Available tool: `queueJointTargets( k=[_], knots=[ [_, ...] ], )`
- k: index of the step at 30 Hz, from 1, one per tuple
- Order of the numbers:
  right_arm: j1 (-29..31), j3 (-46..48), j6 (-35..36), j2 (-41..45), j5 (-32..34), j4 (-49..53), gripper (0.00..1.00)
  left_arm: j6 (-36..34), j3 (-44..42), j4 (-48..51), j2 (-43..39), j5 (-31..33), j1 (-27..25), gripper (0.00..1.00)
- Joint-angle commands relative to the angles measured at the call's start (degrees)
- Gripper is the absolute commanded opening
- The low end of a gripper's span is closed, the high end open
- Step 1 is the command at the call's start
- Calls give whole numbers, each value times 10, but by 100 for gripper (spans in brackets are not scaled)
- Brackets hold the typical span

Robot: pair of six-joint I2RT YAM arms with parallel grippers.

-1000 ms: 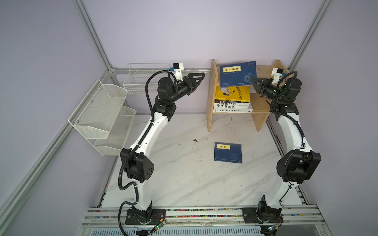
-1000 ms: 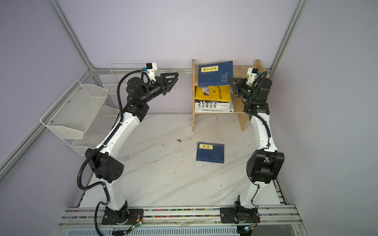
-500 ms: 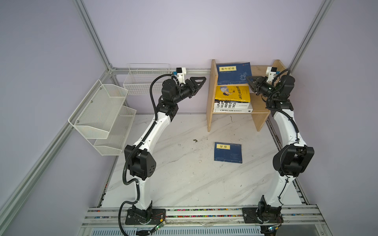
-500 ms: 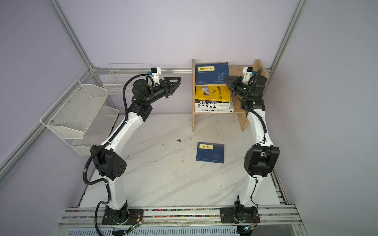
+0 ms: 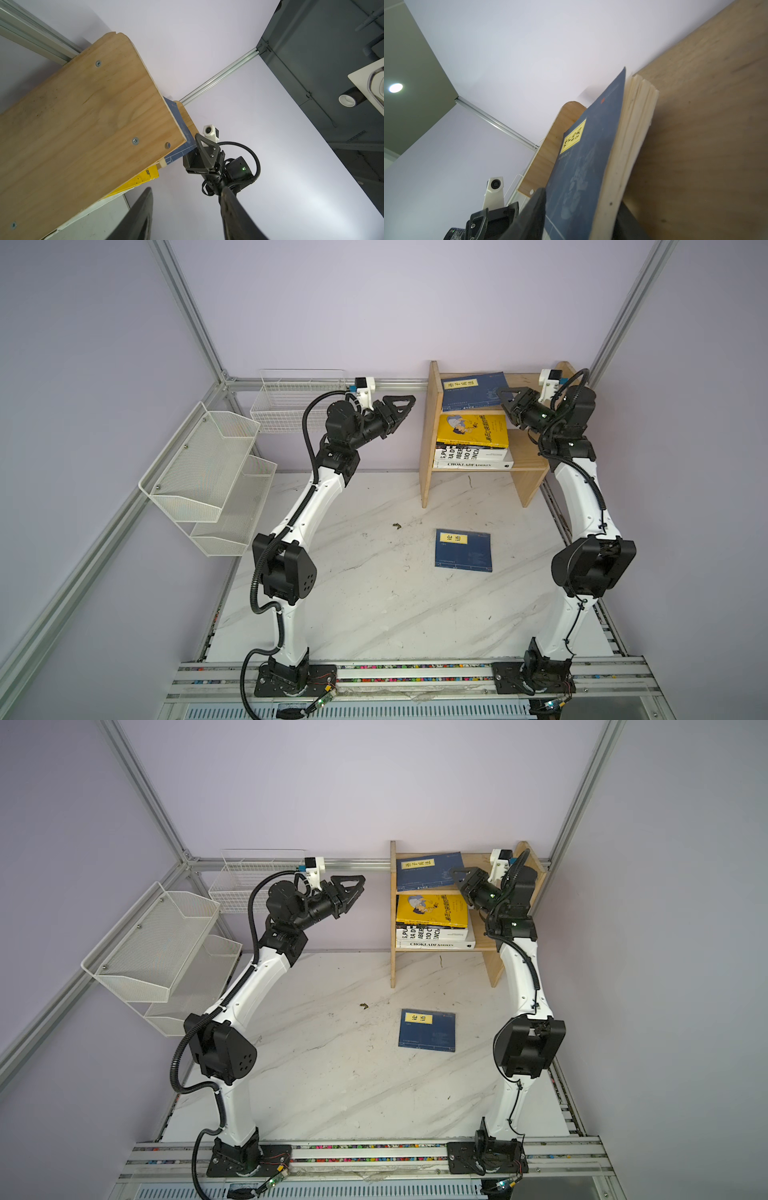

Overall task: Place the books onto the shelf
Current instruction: 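Lay the blue paperback flat on the shelf top with right gripper while left gripper withdraws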

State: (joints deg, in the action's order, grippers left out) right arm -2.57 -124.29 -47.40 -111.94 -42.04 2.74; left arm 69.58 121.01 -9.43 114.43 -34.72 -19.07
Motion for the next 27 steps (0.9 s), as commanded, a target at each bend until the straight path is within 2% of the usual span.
queueJointTargets(
  k=[1,4,8,11,14,17,21,27],
  knots=[
    [-2,-4,99,30,108,118,56,-3,-1,-20,-5,-13,5,52],
    [-2,17,140,52,148,132,60,-35,7,13,-5,-12,4,53],
    [-2,69,184,86,181,92,61,-154,26,93,-6,-1,-8,62],
    [-2,117,218,114,183,32,61,-234,39,134,-2,18,-24,65],
    [-2,184,266,148,153,-46,60,-288,36,137,1,43,-39,65],
    [-2,249,307,178,135,-114,59,-290,39,120,11,47,-47,65],
    [-2,267,357,185,124,-115,54,-282,46,107,19,50,-49,65],
    [0,289,384,197,123,-134,47,-272,59,115,28,48,-49,65]
  ],
)
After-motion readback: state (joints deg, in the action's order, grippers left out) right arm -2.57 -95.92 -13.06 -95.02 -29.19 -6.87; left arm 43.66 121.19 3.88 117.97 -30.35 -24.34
